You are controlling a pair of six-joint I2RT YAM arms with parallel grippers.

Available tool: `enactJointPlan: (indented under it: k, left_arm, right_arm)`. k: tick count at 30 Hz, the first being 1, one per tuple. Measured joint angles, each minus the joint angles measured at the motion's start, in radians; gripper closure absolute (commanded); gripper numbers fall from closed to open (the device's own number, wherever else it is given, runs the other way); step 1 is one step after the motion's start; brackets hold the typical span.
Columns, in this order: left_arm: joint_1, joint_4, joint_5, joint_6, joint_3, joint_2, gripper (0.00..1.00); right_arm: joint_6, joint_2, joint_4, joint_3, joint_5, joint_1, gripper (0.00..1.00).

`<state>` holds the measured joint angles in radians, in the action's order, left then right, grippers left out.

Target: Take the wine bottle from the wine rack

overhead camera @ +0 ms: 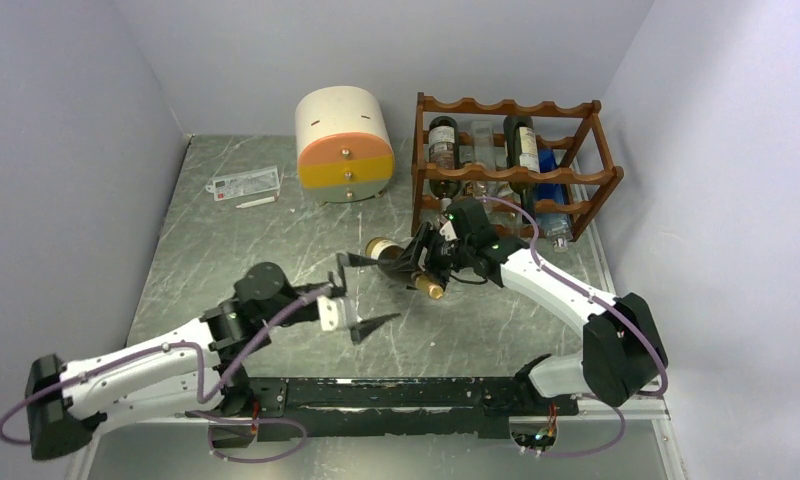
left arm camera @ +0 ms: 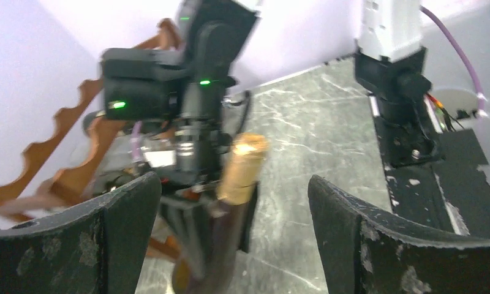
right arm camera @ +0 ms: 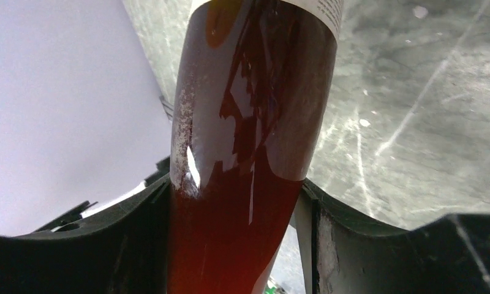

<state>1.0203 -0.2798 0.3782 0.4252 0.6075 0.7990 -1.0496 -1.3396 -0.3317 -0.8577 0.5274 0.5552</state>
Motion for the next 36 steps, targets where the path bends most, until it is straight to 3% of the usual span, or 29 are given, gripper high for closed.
enactJointPlan:
  k: [5,10,15,19,27,30,32,36]
  left_arm:
    - [0.151,-0.014,-0.094,0.101,0.003,0.132,0.07]
    - [0.160,-0.014,-0.179,0.162,0.037,0.245,0.00]
    - [0.160,-0.073,-0.225,0.187,0.052,0.304,0.12]
    - [0.160,-0.107,-0.230,0.195,0.070,0.356,0.13]
    - [0.160,-0.153,-0.249,0.210,0.117,0.455,0.44]
    - [0.160,-0.166,-0.272,0.214,0.127,0.483,0.67]
    - [0.160,-0.167,-0.285,0.228,0.128,0.488,0.80]
    - [0.160,-0.165,-0.298,0.244,0.132,0.487,0.93]
  right_arm:
    - [-0.077,-0.017,0.069,0.002,-0.007,0.000,1.00]
    - [-0.100,-0.022,0.079,0.002,-0.021,0.001,1.00]
    - [-0.124,-0.022,0.092,0.002,-0.023,0.001,1.00]
    - [-0.141,-0.022,0.123,0.024,-0.023,0.002,1.00]
    - [-0.161,-0.011,0.147,0.043,-0.027,0.003,1.00]
    - [-0.165,-0.004,0.145,0.047,-0.031,0.005,1.00]
    - [-0.166,-0.001,0.145,0.048,-0.034,0.006,0.92]
    - [-0.169,0.005,0.145,0.051,-0.029,0.006,0.43]
